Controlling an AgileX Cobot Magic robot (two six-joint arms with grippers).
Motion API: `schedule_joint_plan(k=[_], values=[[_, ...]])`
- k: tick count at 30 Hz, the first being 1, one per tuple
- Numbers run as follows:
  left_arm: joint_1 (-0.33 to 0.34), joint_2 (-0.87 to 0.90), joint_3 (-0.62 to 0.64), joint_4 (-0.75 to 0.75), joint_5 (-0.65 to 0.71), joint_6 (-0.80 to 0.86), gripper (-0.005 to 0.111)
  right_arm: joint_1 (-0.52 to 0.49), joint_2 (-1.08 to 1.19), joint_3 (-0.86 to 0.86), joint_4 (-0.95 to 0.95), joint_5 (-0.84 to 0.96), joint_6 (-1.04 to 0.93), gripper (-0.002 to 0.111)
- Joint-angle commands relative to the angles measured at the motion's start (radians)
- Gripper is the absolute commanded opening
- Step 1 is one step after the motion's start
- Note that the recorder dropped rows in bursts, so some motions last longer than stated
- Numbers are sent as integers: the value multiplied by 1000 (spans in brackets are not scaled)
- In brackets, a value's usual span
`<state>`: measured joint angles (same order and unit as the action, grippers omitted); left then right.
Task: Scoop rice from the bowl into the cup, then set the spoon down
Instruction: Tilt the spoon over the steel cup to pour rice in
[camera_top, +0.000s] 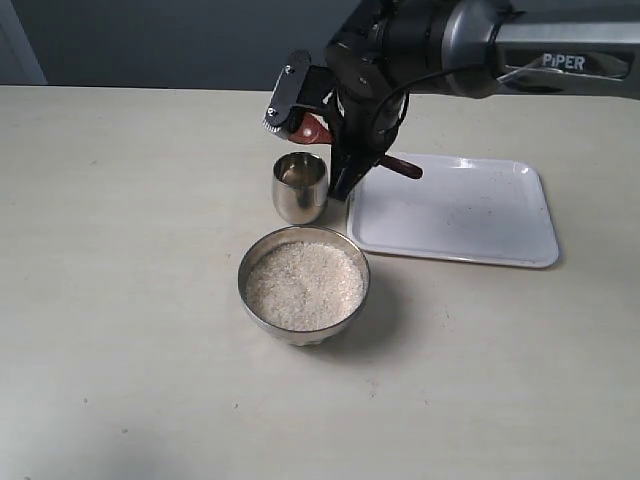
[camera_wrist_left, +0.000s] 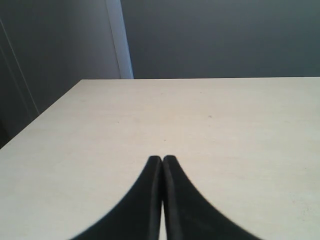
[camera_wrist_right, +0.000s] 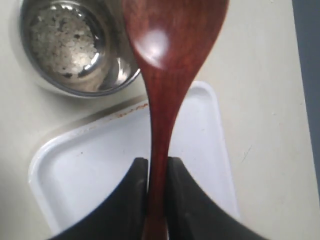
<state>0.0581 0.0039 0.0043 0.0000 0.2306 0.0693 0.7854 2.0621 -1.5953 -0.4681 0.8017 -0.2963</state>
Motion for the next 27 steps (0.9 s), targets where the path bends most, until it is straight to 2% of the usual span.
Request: schedule_joint_plan(k=[1, 5, 10, 12, 16, 22, 27], values=[[-2, -4, -4, 0, -13, -3, 0, -30, -24, 4, 69, 22, 7, -1], [-2, -4, -4, 0, -13, -3, 0, -64, -24, 4, 149, 34, -9, -1], [-2, -4, -4, 0, -13, -3, 0, -68, -24, 4, 151, 43, -96, -1], [-2, -4, -4, 0, -13, -3, 0, -55, -24, 4, 105, 41, -102, -1], [-2, -4, -4, 0, -13, -3, 0, -10, -13, 4, -109, 41, -91, -1], [-2, -4, -4, 0, -13, -3, 0, 38, -9, 4, -236, -42, -43, -1], [-2, -4, -4, 0, -13, -3, 0, 42, 7, 29, -283, -24, 21, -1]])
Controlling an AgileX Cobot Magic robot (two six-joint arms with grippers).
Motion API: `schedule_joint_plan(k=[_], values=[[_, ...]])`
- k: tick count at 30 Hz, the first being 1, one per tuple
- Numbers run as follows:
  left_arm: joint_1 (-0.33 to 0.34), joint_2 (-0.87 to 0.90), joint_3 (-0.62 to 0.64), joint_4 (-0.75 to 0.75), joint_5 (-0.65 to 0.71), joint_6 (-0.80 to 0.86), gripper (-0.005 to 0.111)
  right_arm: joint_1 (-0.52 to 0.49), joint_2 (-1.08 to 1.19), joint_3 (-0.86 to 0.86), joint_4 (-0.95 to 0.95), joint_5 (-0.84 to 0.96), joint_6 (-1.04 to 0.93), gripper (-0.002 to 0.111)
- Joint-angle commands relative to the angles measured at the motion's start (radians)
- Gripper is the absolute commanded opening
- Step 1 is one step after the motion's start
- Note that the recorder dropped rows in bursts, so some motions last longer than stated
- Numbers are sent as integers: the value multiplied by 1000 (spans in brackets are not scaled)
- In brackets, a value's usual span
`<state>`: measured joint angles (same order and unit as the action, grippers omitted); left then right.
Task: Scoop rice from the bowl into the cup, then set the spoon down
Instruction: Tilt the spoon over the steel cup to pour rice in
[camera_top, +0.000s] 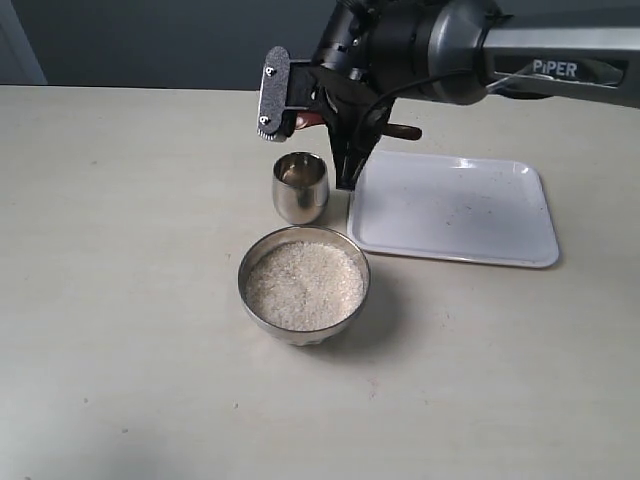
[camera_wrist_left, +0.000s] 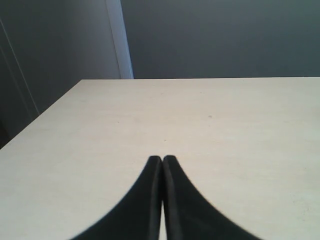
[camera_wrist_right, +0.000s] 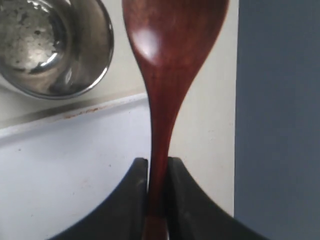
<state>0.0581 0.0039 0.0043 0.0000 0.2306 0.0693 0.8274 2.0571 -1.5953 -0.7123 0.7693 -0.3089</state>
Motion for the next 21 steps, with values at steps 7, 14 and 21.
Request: schedule_joint_plan(k=[7, 14, 21], values=[[-2, -4, -4, 0, -13, -3, 0, 4, 10, 146, -201, 9, 142, -1], [-2, -4, -4, 0, -13, -3, 0, 12, -8, 155, -243, -17, 208, -1], [-2, -4, -4, 0, -13, -3, 0, 31, -8, 157, -308, 9, 273, -1]])
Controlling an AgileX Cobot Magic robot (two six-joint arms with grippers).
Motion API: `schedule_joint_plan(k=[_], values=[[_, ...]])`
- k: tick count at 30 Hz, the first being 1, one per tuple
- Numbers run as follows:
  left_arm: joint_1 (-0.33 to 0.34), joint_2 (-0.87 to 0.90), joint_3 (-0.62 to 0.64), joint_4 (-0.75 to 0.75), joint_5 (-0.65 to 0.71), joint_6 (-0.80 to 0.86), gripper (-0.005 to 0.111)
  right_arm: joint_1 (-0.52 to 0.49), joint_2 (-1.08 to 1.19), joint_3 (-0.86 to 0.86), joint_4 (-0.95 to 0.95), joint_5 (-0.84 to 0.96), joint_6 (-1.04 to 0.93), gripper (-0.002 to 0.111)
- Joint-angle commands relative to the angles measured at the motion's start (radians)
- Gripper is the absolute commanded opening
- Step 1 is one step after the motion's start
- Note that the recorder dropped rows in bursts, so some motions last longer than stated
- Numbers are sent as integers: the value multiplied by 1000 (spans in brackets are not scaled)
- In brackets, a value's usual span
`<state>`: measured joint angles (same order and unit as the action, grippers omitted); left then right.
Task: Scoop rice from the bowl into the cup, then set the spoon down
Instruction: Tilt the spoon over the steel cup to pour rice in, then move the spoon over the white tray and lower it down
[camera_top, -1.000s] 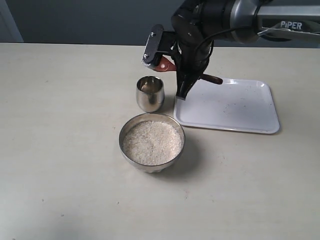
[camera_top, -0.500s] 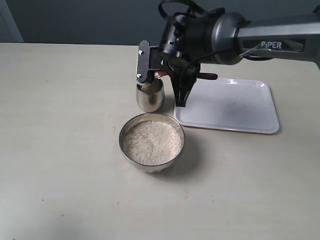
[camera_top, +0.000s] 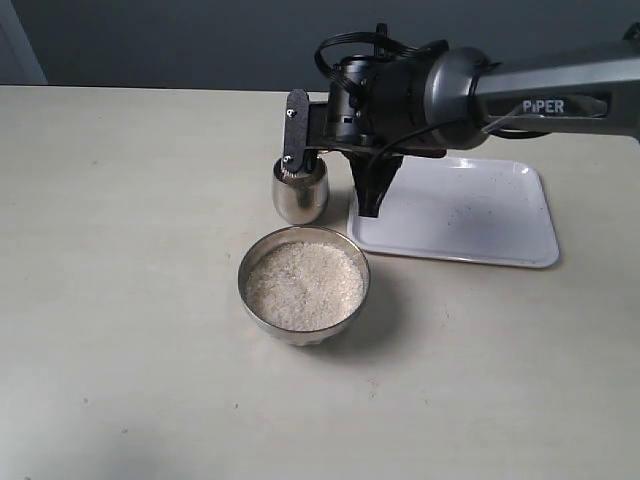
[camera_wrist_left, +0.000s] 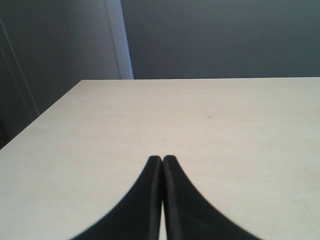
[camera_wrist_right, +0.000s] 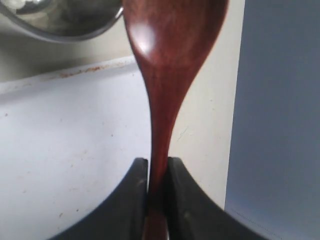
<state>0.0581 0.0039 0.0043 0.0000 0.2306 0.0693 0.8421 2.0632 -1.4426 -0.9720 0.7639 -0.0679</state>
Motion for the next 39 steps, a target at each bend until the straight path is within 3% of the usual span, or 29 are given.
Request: schedule_joint_plan(k=[1, 15, 22, 29, 39], values=[[-2, -4, -4, 0, -13, -3, 0, 18, -14, 5, -49, 5, 42, -1], [-2, -4, -4, 0, -13, -3, 0, 20, -19, 5, -54, 20, 171, -1], [-2, -4, -4, 0, -13, -3, 0, -89, -103, 5, 182, 29, 201, -1], [-2, -4, -4, 0, -13, -3, 0, -336, -174, 5, 580, 111, 169, -1], [-2, -4, -4, 0, -13, -3, 0, -353, -37, 1, 638, 162, 85, -1]])
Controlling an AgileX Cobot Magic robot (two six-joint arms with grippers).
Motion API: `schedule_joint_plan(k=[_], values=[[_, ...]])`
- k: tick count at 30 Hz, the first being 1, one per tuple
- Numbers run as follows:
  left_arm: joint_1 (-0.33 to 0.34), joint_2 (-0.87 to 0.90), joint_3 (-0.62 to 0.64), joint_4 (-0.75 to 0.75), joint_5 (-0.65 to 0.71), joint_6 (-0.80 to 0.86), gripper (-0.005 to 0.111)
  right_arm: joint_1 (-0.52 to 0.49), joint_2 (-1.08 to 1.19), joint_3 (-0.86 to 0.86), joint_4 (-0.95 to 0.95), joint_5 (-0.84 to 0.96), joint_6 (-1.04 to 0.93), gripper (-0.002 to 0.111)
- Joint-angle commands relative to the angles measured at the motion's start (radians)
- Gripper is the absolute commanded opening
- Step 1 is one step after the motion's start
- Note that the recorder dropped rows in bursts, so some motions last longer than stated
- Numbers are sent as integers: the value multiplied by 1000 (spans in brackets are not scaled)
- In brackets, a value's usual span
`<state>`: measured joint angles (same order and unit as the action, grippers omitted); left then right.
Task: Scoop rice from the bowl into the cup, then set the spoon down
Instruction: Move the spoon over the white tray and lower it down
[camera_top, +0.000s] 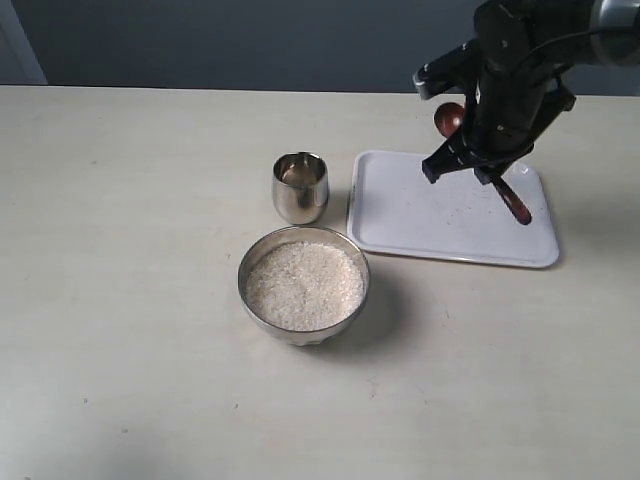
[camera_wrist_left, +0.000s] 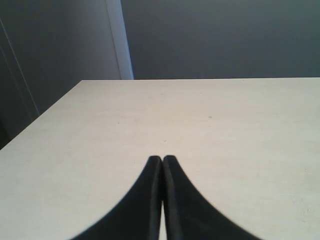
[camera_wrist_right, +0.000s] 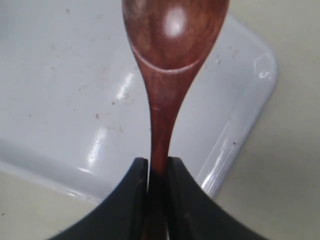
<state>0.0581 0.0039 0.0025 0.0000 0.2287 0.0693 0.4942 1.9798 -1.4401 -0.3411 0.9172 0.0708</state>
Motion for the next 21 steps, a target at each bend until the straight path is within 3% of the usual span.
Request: schedule_joint_plan(k=[1, 21], values=[[-2, -4, -3, 0, -11, -3, 0, -5, 59, -2, 8, -4, -63, -1], [-2, -4, -3, 0, -11, -3, 0, -5, 110, -2, -61, -126, -71, -1]])
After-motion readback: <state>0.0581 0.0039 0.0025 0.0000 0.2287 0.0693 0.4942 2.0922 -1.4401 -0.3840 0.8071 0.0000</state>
